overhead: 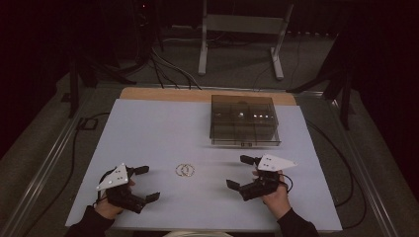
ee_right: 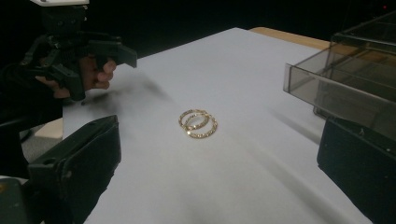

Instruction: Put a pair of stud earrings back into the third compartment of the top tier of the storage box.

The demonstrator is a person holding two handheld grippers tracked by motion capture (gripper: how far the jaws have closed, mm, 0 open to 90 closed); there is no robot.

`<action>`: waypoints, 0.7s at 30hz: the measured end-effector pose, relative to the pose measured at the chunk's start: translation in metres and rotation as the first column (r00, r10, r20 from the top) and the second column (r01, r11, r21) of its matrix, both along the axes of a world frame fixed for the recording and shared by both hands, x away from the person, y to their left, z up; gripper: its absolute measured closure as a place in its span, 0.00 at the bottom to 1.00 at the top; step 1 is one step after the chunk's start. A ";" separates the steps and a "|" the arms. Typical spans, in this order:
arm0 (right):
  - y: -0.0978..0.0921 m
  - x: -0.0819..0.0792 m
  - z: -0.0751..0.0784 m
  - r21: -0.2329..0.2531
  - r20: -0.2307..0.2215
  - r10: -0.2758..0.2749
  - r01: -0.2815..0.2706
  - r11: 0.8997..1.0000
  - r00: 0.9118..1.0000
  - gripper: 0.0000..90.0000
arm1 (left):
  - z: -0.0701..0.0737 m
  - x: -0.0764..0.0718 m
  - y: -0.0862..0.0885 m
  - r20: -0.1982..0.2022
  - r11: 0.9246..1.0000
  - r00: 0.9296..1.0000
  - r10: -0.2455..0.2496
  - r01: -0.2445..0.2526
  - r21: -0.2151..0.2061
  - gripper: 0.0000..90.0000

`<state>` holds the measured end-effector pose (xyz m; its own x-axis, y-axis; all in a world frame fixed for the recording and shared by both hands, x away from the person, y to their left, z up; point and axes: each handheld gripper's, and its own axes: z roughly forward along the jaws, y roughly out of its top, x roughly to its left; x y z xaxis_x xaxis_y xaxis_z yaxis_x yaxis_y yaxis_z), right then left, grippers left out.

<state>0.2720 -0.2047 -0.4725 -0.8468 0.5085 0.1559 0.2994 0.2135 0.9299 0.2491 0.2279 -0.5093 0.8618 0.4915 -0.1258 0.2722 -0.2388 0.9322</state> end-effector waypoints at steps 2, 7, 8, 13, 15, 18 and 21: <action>0.002 0.001 0.001 0.004 -0.001 0.005 -0.005 1.000 1.000 0.00 | 0.000 0.000 0.000 0.000 1.000 1.000 0.000 0.000 0.000 0.01; 0.014 0.007 0.002 0.001 0.000 0.023 -0.023 1.000 1.000 0.00 | 0.000 0.000 0.000 -0.002 1.000 1.000 -0.002 0.002 0.002 0.01; 0.016 0.008 0.002 0.001 -0.003 0.028 -0.028 1.000 1.000 0.00 | 0.000 0.000 0.000 -0.002 1.000 1.000 -0.002 0.002 0.002 0.01; 0.032 0.015 -0.003 -0.018 -0.024 0.065 -0.065 0.998 0.998 0.00 | 0.000 -0.001 0.000 -0.001 1.000 1.000 -0.004 0.004 0.003 0.01; 0.037 0.016 -0.004 -0.019 -0.027 0.083 -0.083 0.996 0.996 0.00 | 0.000 -0.001 0.000 0.000 1.000 1.000 -0.006 0.006 0.004 0.01; 0.045 0.019 -0.005 -0.017 -0.038 0.099 -0.100 0.995 0.994 0.00 | 0.001 -0.001 0.000 0.002 1.000 1.000 -0.005 0.005 0.004 0.01; 0.054 0.022 -0.007 -0.025 -0.042 0.119 -0.120 0.992 0.992 0.00 | 0.001 -0.001 0.000 0.004 1.000 1.000 -0.008 0.008 0.002 0.01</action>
<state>0.2939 -0.1510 -0.4790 -0.8950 0.4088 0.1785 0.3074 0.2751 0.9110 0.2482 0.2280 -0.5084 0.8660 0.4850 -0.1218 0.2669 -0.2423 0.9327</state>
